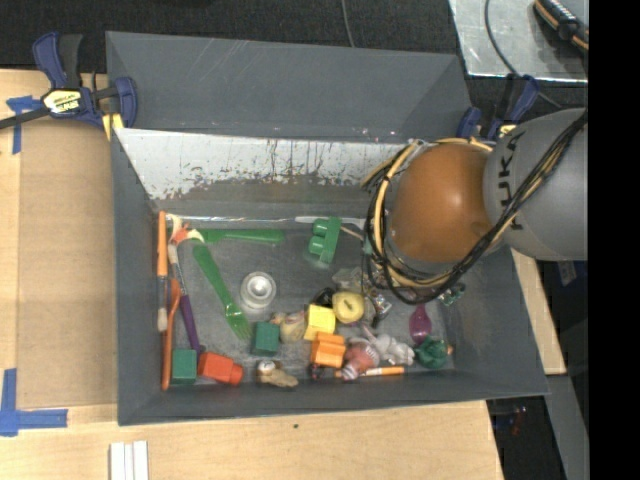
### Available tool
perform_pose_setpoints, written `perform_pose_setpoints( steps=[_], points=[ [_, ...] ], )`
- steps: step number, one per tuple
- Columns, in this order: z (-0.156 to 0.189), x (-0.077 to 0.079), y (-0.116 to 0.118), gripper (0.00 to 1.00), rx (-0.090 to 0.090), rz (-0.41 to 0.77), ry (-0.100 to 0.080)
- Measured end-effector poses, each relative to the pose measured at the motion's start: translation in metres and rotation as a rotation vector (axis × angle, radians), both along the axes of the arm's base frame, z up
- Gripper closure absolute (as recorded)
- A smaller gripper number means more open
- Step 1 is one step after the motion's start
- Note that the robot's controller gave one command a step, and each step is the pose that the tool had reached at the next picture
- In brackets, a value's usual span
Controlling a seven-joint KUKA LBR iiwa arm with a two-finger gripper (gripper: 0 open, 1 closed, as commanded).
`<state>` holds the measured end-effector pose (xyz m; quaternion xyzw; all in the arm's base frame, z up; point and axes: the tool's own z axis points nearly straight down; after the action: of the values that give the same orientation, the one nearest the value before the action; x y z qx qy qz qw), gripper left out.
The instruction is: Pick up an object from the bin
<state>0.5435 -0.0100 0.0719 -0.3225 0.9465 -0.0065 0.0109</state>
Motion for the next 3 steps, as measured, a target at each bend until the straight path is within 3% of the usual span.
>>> perform_pose_setpoints(
  steps=[1, 2, 3],
  points=[
    [0.059, 0.011, -0.01, 1.0, 0.0, 0.015, 0.004],
    [0.095, -0.052, -0.049, 1.0, 0.002, -0.057, 0.01],
    [0.095, -0.051, -0.049, 1.0, 0.002, -0.057, 0.01]
  ],
)
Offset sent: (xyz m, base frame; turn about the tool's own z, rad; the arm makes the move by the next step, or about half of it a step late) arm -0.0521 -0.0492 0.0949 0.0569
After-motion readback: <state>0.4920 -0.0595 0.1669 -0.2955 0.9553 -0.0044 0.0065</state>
